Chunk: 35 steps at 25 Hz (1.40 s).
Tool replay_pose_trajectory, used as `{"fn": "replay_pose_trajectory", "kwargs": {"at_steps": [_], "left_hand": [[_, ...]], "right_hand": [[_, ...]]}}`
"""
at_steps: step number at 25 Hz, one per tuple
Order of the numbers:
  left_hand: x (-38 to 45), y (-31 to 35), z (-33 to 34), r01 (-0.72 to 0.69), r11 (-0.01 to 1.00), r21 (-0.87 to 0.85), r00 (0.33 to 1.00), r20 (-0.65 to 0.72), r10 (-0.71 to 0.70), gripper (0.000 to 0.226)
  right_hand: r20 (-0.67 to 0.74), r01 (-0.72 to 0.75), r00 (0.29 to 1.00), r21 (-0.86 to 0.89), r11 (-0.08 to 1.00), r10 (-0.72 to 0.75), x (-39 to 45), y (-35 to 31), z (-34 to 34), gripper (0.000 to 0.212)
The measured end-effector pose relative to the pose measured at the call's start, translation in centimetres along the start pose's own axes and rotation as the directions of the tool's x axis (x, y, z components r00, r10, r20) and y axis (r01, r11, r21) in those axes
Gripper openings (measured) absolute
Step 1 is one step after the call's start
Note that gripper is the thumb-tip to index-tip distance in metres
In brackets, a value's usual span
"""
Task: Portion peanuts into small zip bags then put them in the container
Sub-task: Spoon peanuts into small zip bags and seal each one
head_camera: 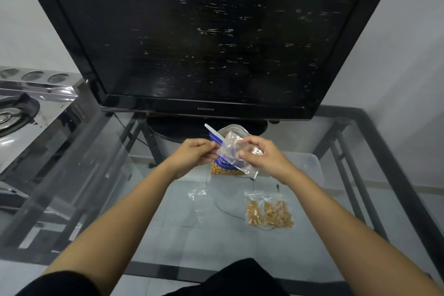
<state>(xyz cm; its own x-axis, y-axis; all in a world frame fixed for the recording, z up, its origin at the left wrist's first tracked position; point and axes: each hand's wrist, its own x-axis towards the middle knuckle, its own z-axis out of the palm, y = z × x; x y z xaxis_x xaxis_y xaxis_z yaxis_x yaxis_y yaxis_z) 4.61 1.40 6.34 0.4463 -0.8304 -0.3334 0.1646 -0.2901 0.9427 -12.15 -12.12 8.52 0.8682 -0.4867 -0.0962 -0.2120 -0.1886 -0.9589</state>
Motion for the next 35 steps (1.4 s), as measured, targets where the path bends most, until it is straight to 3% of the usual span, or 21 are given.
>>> {"fn": "replay_pose_trajectory", "kwargs": {"at_steps": [3,12,16,26,29,32,35], "left_hand": [[-0.2,1.5,0.5,-0.017,0.997,-0.07,0.994,0.108,0.025,0.018],[-0.1,3.0,0.6,0.001,0.99,-0.14,0.97,0.24,0.033,0.017],[0.1,3.1,1.0,-0.063,0.996,-0.061,0.97,0.23,0.076,0.015],[0.0,2.1,1.1,-0.036,0.987,-0.155,0.967,0.244,0.074,0.02],[-0.1,2.4,1.2,-0.097,0.993,-0.064,0.975,0.195,0.107,0.017],[-0.6,3.3,0.9,-0.171,0.976,0.138,0.98,0.13,0.154,0.014],[-1.0,3.9,1.1,-0.283,0.843,0.457,0.955,0.051,0.292,0.01]], "right_hand": [[0.031,-0.008,1.0,0.035,0.999,0.007,-0.2,-0.4,-0.1,0.025],[0.032,-0.024,0.999,-0.033,0.999,0.025,-0.7,-0.8,-1.2,0.029],[0.036,-0.02,0.999,-0.026,0.999,0.021,-0.8,-0.9,-1.3,0.028],[0.032,-0.035,0.999,-0.031,0.999,0.036,-1.1,-0.9,-1.3,0.026],[0.034,-0.021,0.999,-0.08,0.997,0.024,-0.9,-0.8,-1.4,0.028],[0.014,-0.037,0.999,-0.11,0.993,0.038,-0.5,-0.6,-1.7,0.038],[0.004,-0.043,0.999,-0.035,0.998,0.043,-0.5,-0.6,-1.8,0.051]]}}
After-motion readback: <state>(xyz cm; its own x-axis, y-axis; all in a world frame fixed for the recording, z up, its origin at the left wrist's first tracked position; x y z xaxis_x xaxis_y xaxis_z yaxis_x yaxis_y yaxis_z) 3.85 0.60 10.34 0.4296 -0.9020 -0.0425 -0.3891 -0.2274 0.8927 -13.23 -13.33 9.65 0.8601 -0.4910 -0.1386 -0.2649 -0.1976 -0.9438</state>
